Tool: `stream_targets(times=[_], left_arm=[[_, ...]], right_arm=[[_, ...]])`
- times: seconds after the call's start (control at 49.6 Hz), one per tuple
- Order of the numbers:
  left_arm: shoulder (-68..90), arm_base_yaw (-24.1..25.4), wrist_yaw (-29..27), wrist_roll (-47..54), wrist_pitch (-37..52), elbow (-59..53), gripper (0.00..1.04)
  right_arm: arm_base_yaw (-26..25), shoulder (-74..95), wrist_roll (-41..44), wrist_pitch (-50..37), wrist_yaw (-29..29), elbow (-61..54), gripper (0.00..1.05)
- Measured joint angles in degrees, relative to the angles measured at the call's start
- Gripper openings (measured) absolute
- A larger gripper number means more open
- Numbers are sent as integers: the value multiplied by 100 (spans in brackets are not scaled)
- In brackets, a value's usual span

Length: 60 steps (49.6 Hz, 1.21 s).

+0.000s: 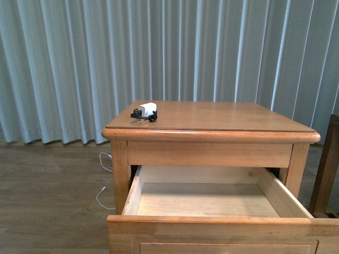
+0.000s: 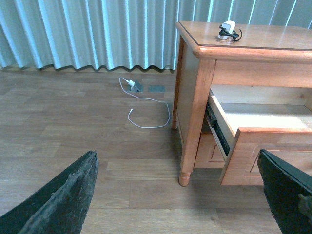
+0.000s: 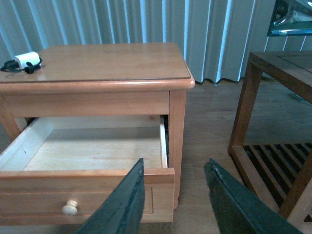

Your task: Put charger into drawer

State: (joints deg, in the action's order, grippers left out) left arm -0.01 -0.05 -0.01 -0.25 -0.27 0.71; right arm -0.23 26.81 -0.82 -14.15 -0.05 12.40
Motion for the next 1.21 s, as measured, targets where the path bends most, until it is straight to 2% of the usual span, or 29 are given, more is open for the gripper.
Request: stream_targets(times=[0.04, 0.363, 0.403, 0.464, 0.726, 0.806, 0.867, 0.988, 1.209], left_arm=[[0, 0, 2, 0, 0, 0, 99], [0, 0, 2, -2, 0, 0, 99], [0, 0, 2, -2, 0, 0, 99], [0, 0, 2, 0, 0, 0, 99], [0, 0, 2, 0, 0, 0, 99], [369, -271, -743, 70, -48, 81, 99], [1025, -529, -1104, 101, 326, 181, 99], [2470, -990, -1220, 271, 1458, 538, 99], [5053, -1379, -1314, 365, 2986, 1611, 99]], right_arm=[[2, -48, 39, -4, 2, -87, 40], [2, -101, 55, -13, 2, -144, 95], [2, -101, 52, -13, 2, -144, 99], [2, -101, 57, -15, 2, -144, 96], [2, -101, 59, -15, 2, -144, 97], [2, -101, 59, -15, 2, -144, 97], [2, -105, 59, -15, 2, -144, 97], [2, -105, 59, -15, 2, -144, 97], [2, -105, 59, -15, 2, -144, 97]])
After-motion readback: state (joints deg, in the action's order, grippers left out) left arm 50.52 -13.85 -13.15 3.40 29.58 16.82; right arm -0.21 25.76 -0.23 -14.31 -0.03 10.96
